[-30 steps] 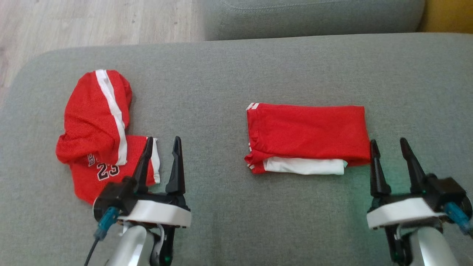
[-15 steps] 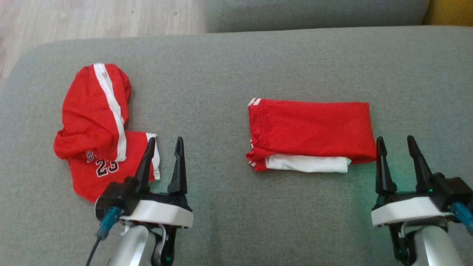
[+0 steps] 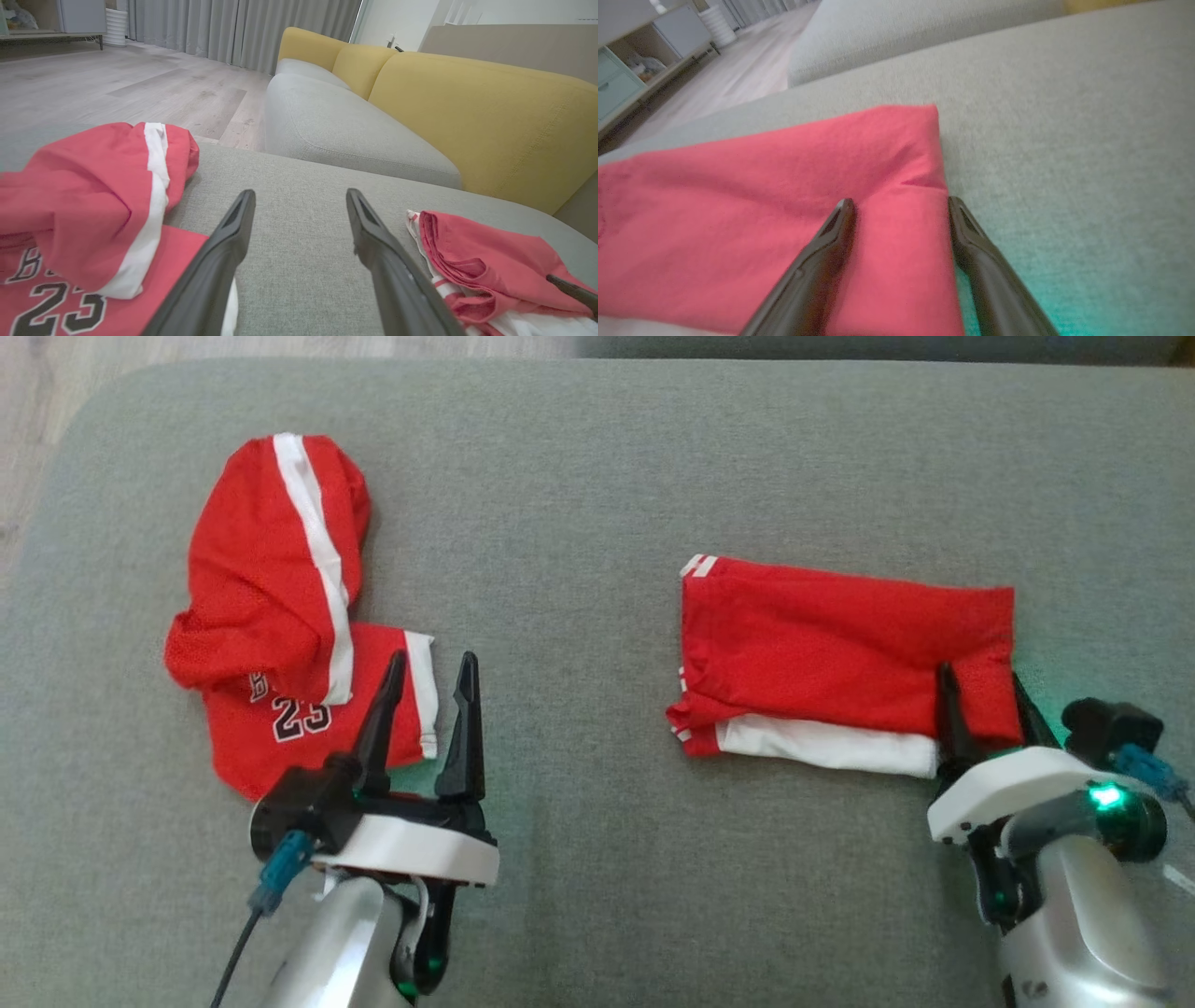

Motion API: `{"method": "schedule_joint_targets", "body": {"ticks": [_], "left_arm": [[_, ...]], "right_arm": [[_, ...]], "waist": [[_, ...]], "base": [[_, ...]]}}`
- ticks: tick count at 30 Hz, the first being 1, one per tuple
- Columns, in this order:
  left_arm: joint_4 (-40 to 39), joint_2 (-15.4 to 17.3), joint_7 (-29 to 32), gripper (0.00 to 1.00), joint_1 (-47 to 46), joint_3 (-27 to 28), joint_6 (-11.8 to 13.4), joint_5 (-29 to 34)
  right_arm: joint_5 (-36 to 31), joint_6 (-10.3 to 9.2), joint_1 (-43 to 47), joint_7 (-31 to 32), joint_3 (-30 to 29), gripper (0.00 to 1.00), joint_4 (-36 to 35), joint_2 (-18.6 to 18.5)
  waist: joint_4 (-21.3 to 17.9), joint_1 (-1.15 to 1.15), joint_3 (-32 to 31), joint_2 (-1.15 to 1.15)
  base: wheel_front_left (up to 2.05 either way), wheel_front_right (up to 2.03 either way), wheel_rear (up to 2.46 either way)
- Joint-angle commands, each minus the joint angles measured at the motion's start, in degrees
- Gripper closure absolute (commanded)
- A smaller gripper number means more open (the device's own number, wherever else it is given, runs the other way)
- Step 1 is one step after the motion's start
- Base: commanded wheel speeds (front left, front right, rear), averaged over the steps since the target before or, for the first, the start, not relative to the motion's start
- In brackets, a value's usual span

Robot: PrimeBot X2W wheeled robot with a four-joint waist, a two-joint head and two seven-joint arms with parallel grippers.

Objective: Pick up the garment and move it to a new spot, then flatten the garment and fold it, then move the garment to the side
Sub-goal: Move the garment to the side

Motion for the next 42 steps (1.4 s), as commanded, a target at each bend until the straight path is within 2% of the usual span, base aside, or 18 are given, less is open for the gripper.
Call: {"method": "schedule_joint_targets", "body": {"ticks": [1, 3, 4, 5, 12, 16, 19, 23, 26, 29, 34, 42], "left_arm": [[-1.76, 0.22, -0.30, 0.00, -1.81, 1.36, 0.08, -0.24], [-1.73, 0.22, -0.30, 0.00, -1.71, 1.39, 0.11, -0.26], [-1.71, 0.22, -0.30, 0.00, -1.65, 1.41, 0.13, -0.25], [-1.67, 0.22, -0.30, 0.00, -1.59, 1.49, 0.16, -0.23], [-1.51, 0.22, -0.30, 0.00, -0.85, 2.02, 0.41, 0.09], [-1.53, 0.22, -0.30, 0.00, -0.05, 2.42, 0.50, 0.34], [-1.45, 0.22, -0.30, 0.00, 0.81, 2.65, 0.53, 0.58], [-1.85, 0.22, -0.30, 0.00, 1.19, 2.93, 0.56, 0.82], [-2.22, 0.22, -0.30, 0.00, 0.74, 2.98, 0.44, 0.93], [-2.83, 0.22, -0.30, 0.00, 0.31, 3.14, 0.29, 1.00], [-3.11, 0.22, -0.30, 0.00, -0.66, 3.68, -0.20, 1.09], [-3.15, 0.22, -0.30, 0.00, -1.50, 3.91, -0.54, 0.92]], "right_arm": [[0.47, -0.04, -1.93, 1.05, 1.97, 0.00, 0.50, -0.21], [0.26, -0.04, -2.37, 2.35, 2.75, 0.00, 2.63, -0.21], [0.14, -0.04, -2.59, 2.60, 2.96, 0.64, 3.34, -0.21], [-0.19, -0.04, -2.80, 2.50, 3.10, 1.00, 3.82, -0.21], [-8.32, -0.04, -3.55, 0.78, 3.06, 1.00, 2.80, -0.26], [-13.69, -0.04, -3.28, 0.85, 3.23, 1.00, -1.06, -2.65], [-15.15, -0.04, -2.16, 2.21, 3.87, 1.00, -3.65, -6.79], [-14.74, -0.04, -0.62, 4.48, 3.69, 1.00, -4.44, -15.51], [-14.73, -0.04, -0.03, 5.16, 1.02, 1.00, -2.75, -22.31], [-15.76, -0.04, 0.03, 4.61, -2.32, 1.00, -0.90, -27.47], [-17.06, -0.04, -1.42, 3.41, -5.98, 1.00, 1.03, -31.48], [-19.90, -0.04, -3.27, 2.30, -8.95, 1.00, 2.25, -32.67]], "waist": [[0.44, -0.01, 0.21, 0.00], [0.61, -0.01, 0.14, 0.00], [0.64, -0.01, 0.05, 0.00], [0.61, -0.01, -0.12, 0.00], [-0.55, -0.01, -2.36, 0.00], [-1.70, -0.01, -4.13, 0.00], [-2.39, -0.01, -5.46, 0.00], [-2.85, -0.01, -5.84, 0.00], [-2.67, -0.01, -5.22, 0.00], [-2.46, -0.01, -3.91, 0.00], [-1.92, -0.01, -1.71, 0.00], [-1.31, -0.01, -0.04, 0.00]], "base": [[0.00, 0.00, 0.00], [0.00, 0.00, 0.00], [0.00, 0.00, 0.00], [0.00, 0.00, 0.00], [0.00, 0.00, 0.00], [0.00, 0.00, 0.00], [0.00, 0.00, 0.00], [0.00, 0.00, 0.00], [0.00, 0.00, 0.00], [0.00, 0.00, 0.00], [0.00, 0.00, 0.00], [0.00, 0.00, 0.00]]}}
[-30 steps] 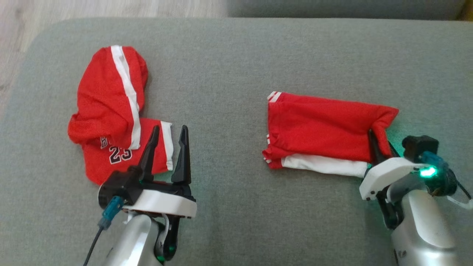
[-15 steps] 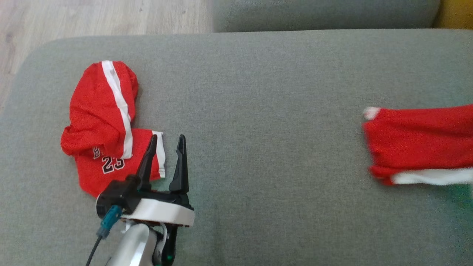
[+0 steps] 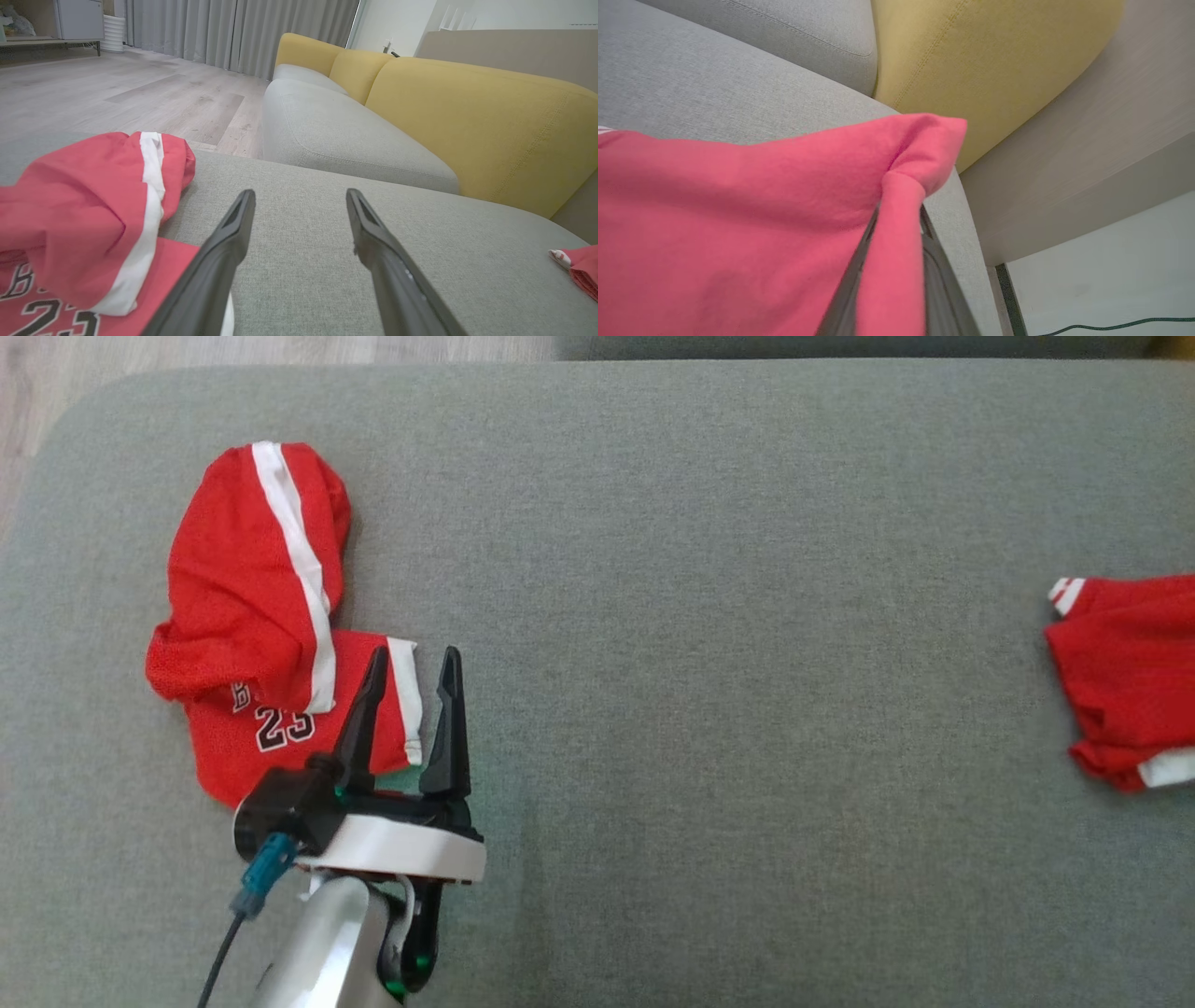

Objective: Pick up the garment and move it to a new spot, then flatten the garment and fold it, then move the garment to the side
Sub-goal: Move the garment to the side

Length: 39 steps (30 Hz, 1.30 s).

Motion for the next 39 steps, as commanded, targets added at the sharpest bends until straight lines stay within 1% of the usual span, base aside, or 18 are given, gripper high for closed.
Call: {"method": "schedule_joint_targets", "body": {"ticks": [1, 9, 14, 15, 16, 20, 23, 28, 31, 33, 36, 39], "left_arm": [[-1.83, 0.22, -0.30, 0.00, -2.07, 2.13, -0.26, 0.30], [-1.72, 0.22, -0.31, 0.00, -2.37, 2.39, -0.29, 0.36], [-1.47, 0.22, -0.31, 0.00, -2.47, 2.30, -0.36, 0.35], [-1.42, 0.22, -0.31, 0.00, -2.47, 2.32, -0.36, 0.35], [-1.35, 0.22, -0.31, 0.00, -2.47, 2.33, -0.36, 0.38], [-1.01, 0.22, -0.31, 0.00, -2.28, 2.38, -0.27, 0.38], [-0.80, 0.22, -0.31, 0.00, -1.87, 2.54, -0.14, 0.30], [-0.62, 0.22, -0.31, 0.00, -0.65, 2.43, 0.27, -0.01], [-0.64, 0.22, -0.31, 0.00, 0.23, 2.60, 0.57, -0.25], [-0.60, 0.22, -0.31, 0.00, 0.91, 2.77, 0.77, -0.20], [-0.53, 0.22, -0.31, 0.00, 1.94, 2.91, 0.87, -0.01], [-0.35, 0.22, -0.31, 0.00, 2.98, 2.98, 0.68, 0.48]], "right_arm": [[-0.90, -0.04, -0.90, -0.87, -0.73, 1.00, -1.31, -3.53], [-2.89, -0.04, -1.17, -0.99, -3.77, 1.00, -2.01, -3.30], [-3.07, -0.04, -1.11, -0.96, -5.05, 1.00, -2.89, -1.74], [-3.23, -0.04, -1.08, -1.14, -5.14, 0.38, -3.38, -1.30], [-3.20, -0.04, -1.14, -1.27, -5.27, 0.00, -3.85, -0.76], [-2.87, -0.04, -1.49, -2.08, -4.50, 0.00, -6.90, 1.70], [-2.19, -0.04, -1.81, -2.27, -2.70, 0.00, -11.02, 4.87], [0.30, -0.04, -0.58, -0.73, 0.97, 0.00, -20.35, 12.35], [3.24, -0.04, 1.54, 0.68, 2.74, 0.00, -26.36, 17.79], [4.69, -0.04, 3.58, 0.68, 4.50, 0.00, -29.92, 20.66], [7.19, -0.04, 6.91, -0.08, 7.12, 0.00, -34.08, 24.13], [9.35, -0.04, 10.37, -2.39, 9.06, 0.00, -36.43, 26.75]], "waist": [[0.11, -0.01, 0.22, 0.00], [-0.09, -0.01, 0.62, 0.00], [-0.22, -0.01, 0.54, 0.00], [-0.27, -0.01, 0.46, 0.00], [-0.32, -0.01, 0.30, 0.00], [-0.45, -0.01, -0.92, 0.00], [-0.61, -0.01, -2.45, 0.00], [-0.59, -0.01, -6.08, 0.00], [-0.27, -0.01, -8.27, 0.00], [-0.12, -0.01, -9.58, 0.00], [-0.08, -0.01, -11.03, 0.00], [-0.01, -0.01, -12.25, 0.00]], "base": [[0.00, 0.00, 0.00], [0.00, 0.00, 0.00], [0.00, 0.00, 0.00], [0.00, 0.00, 0.00], [0.00, 0.00, 0.00], [0.00, 0.00, 0.00], [0.00, 0.00, 0.00], [0.00, 0.00, 0.00], [0.00, 0.00, 0.00], [0.00, 0.00, 0.00], [0.00, 0.00, 0.00], [0.00, 0.00, 0.00]]}}
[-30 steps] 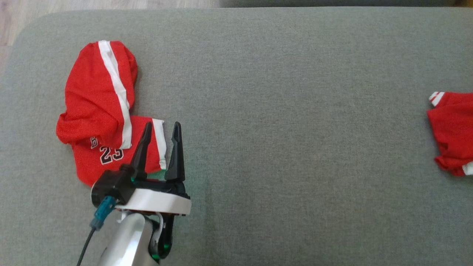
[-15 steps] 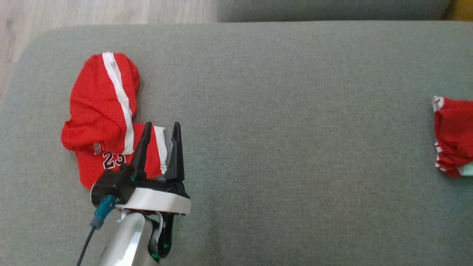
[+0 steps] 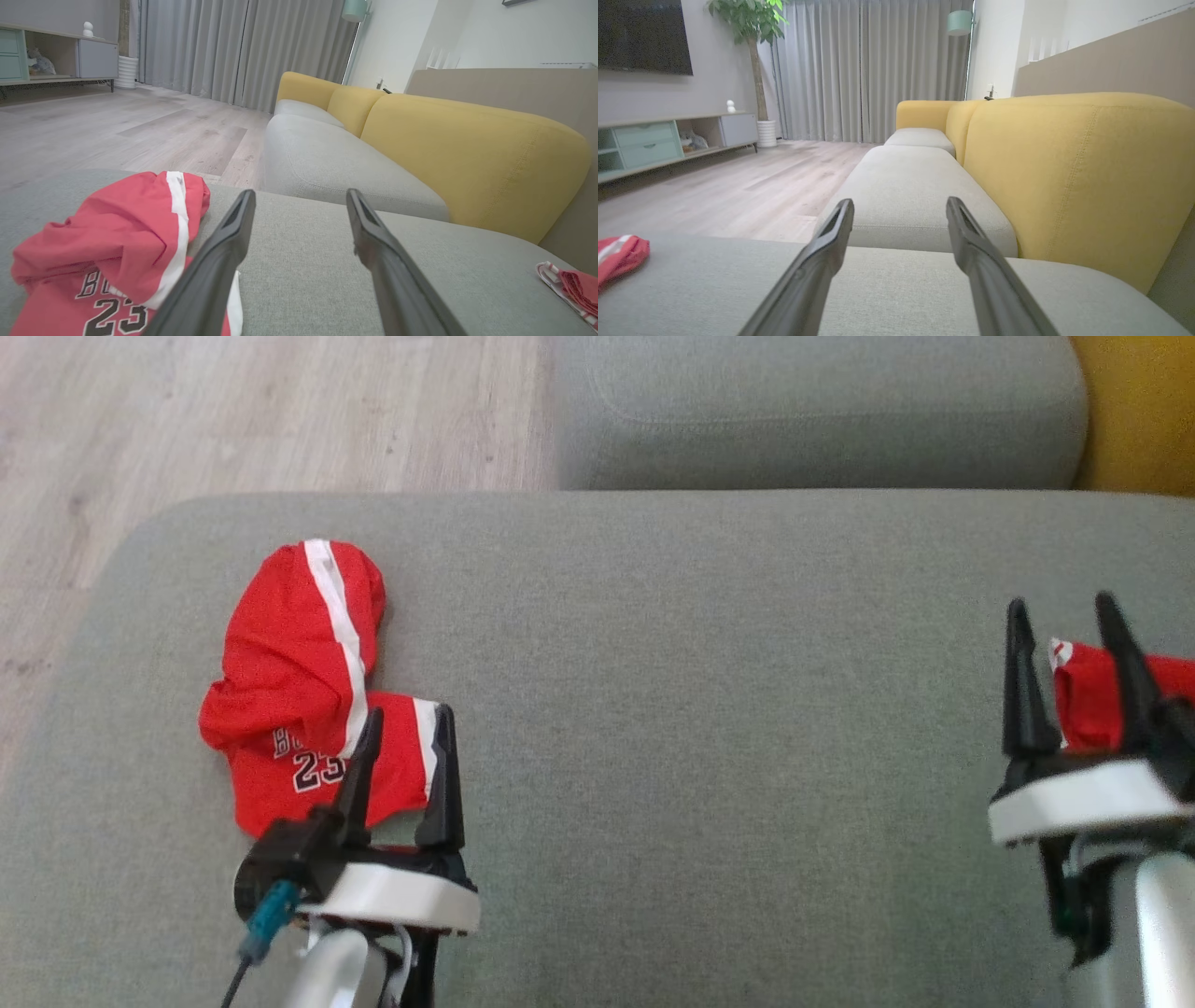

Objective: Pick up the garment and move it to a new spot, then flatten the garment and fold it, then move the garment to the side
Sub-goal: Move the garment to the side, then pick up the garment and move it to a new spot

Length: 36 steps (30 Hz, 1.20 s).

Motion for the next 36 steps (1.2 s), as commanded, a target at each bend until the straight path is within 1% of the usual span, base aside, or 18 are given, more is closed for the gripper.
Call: {"method": "schedule_joint_targets", "body": {"ticks": [1, 4, 7, 10, 15, 30, 36], "left_arm": [[-1.55, 0.19, -0.31, 0.00, -0.74, 2.05, -0.21, 0.94], [-1.49, 0.19, -0.31, 0.00, 0.56, 2.61, -0.47, 1.50], [-2.00, 0.19, -0.31, 0.00, 1.76, 3.37, -0.11, 0.56], [-2.64, 0.19, -0.31, 0.00, 2.77, 3.63, 0.40, -0.14], [-3.27, 0.19, -0.31, 0.00, 3.75, 3.10, 0.93, -0.36], [-3.71, 0.19, -0.31, 0.00, 3.75, 3.43, 1.18, -0.13], [-3.60, 0.19, -0.31, 0.00, 3.82, 3.23, 0.95, 0.02]], "right_arm": [[1.26, -0.04, -0.42, -1.91, 0.94, 0.00, -2.02, 0.37], [2.27, -0.04, 2.89, -5.88, 2.58, 0.00, 0.41, 1.11], [4.08, -0.04, 5.56, -8.52, 3.97, 0.00, 3.73, 1.22], [5.66, -0.04, 7.07, -10.17, 4.91, 0.00, 6.02, 1.24], [5.18, -0.04, 8.26, -11.06, 6.06, 0.00, 8.68, 1.25], [6.30, -0.04, 7.87, -11.19, 6.02, 0.00, 7.71, 1.25], [6.58, -0.04, 8.11, -11.20, 6.37, 0.00, 7.46, 1.25]], "waist": [[-0.06, 0.01, -0.68, 0.00], [-0.16, 0.01, -1.45, 0.00], [-0.31, 0.01, -1.88, 0.00], [-0.57, 0.01, -2.28, 0.00], [-0.86, 0.01, -2.49, 0.00], [-1.13, 0.01, -2.36, 0.00], [-0.28, 0.01, -2.43, 0.00]], "base": [[0.00, 0.00, 0.00], [0.00, 0.00, 0.00], [0.00, 0.00, 0.00], [0.00, 0.00, 0.00], [0.00, 0.00, 0.00], [0.00, 0.00, 0.00], [0.00, 0.00, 0.00]]}}
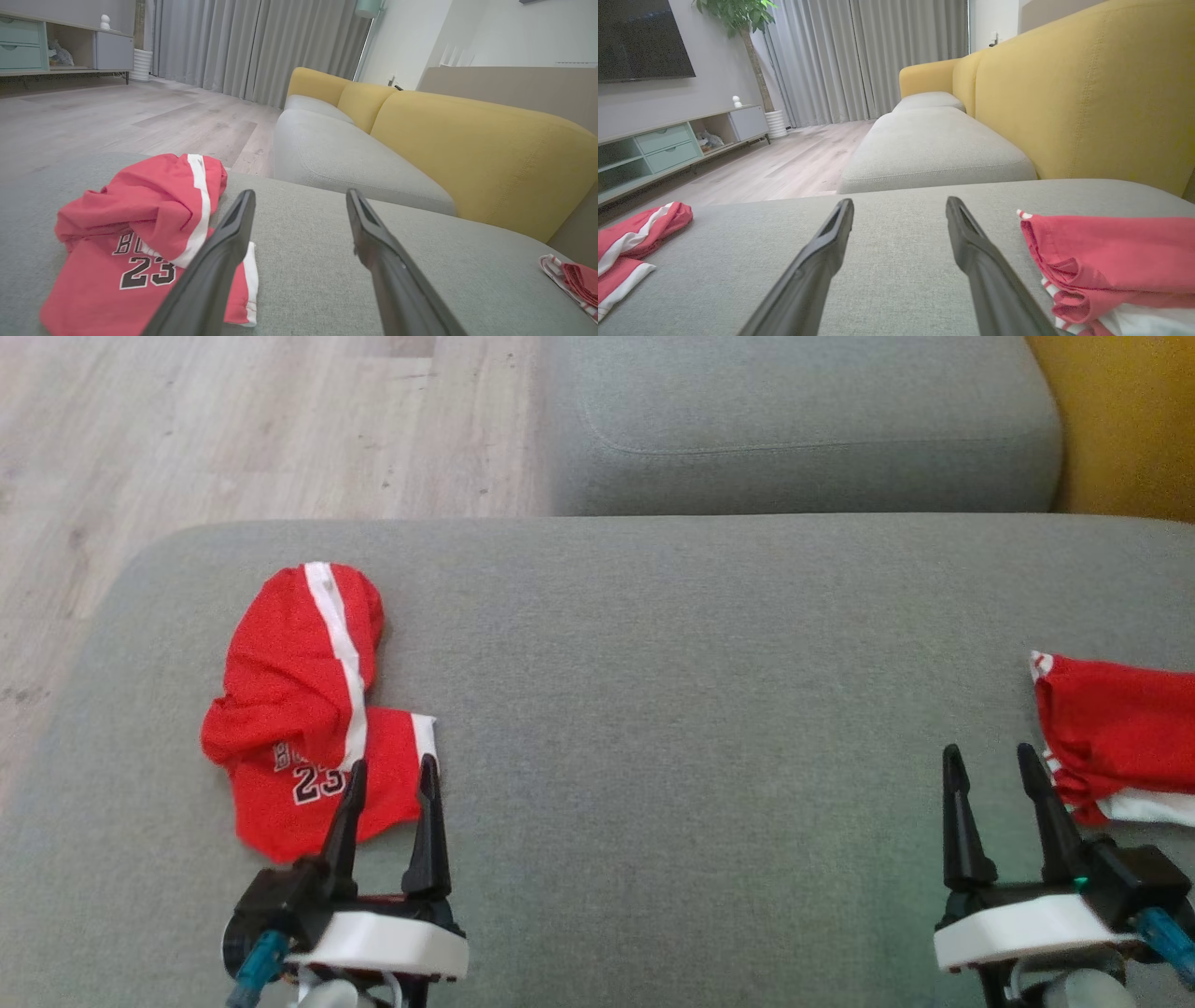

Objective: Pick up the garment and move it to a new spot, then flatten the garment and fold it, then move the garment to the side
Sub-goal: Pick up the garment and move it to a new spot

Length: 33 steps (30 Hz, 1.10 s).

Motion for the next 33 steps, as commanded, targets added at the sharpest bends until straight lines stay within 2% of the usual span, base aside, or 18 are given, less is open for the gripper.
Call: {"method": "schedule_joint_targets", "body": {"ticks": [1, 6, 23, 33], "left_arm": [[-1.83, 0.09, -0.31, 0.00, -1.81, 1.66, -0.07, 0.04], [-1.65, 0.09, -0.31, 0.00, -1.83, 2.00, 0.03, 0.34], [-0.68, 0.09, -0.31, 0.00, -1.11, 5.60, -0.87, 2.96], [-0.66, 0.09, -0.31, 0.00, -1.31, 6.50, -1.46, 3.49]], "right_arm": [[0.45, -0.04, -1.33, -0.78, 1.92, 0.00, -2.31, -0.42], [0.76, -0.04, -0.86, -0.78, 3.65, 0.00, -2.89, -0.41], [3.04, -0.04, 0.37, -0.78, 12.63, 0.00, -2.39, -0.41], [3.71, -0.04, 0.21, -0.79, 15.39, 0.00, -1.60, -0.41]], "waist": [[0.66, 0.00, -0.13, 0.00], [3.44, 0.00, -0.72, 0.00], [17.48, 0.00, -2.04, 0.00], [21.18, 0.00, -1.66, 0.00]], "base": [[0.00, 0.00, 0.00], [0.00, 0.00, 0.00], [0.00, 0.00, 0.00], [0.00, 0.00, 0.00]]}}
